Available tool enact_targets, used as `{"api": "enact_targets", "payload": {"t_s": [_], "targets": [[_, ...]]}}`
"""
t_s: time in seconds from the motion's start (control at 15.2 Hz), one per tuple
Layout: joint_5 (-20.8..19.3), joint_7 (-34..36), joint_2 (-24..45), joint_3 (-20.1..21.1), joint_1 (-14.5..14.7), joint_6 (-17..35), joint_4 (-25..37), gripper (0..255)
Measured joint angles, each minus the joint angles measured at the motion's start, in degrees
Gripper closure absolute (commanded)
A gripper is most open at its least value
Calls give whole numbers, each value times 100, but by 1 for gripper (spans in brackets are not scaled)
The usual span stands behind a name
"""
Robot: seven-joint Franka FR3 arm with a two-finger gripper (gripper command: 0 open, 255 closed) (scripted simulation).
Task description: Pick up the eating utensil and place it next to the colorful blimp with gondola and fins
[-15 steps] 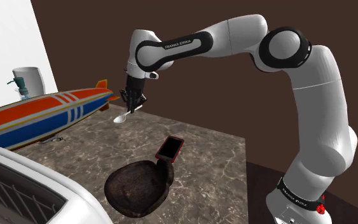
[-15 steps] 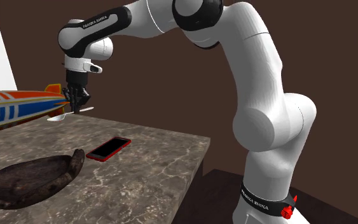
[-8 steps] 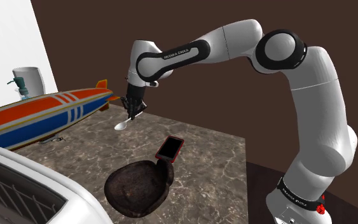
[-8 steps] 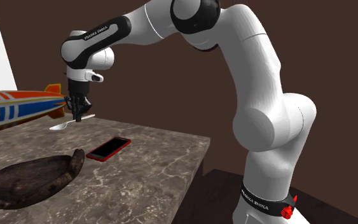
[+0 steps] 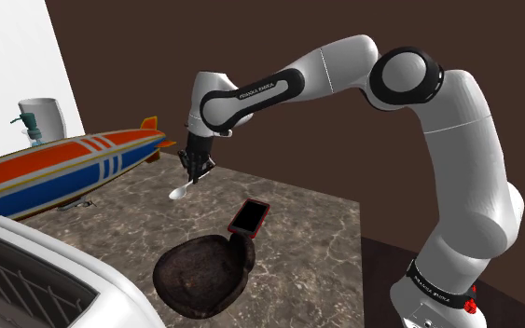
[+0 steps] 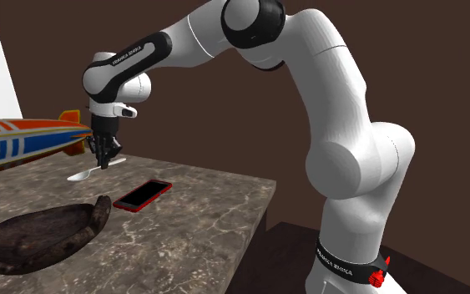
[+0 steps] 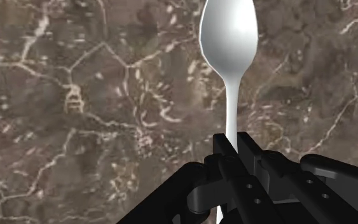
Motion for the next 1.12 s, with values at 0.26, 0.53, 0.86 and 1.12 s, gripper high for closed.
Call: {"api": "enact_targets", "payload": {"t_s": [0.26,0.53,0.86,1.12], "targets": [[-3,2,4,-1,2,8,-3,0],[-3,2,4,-2,2,9,-3,0],[130,-73,-282,92,-132,-232,-36,0],[191,-107,-390,131,-168,-469,103,0]]}}
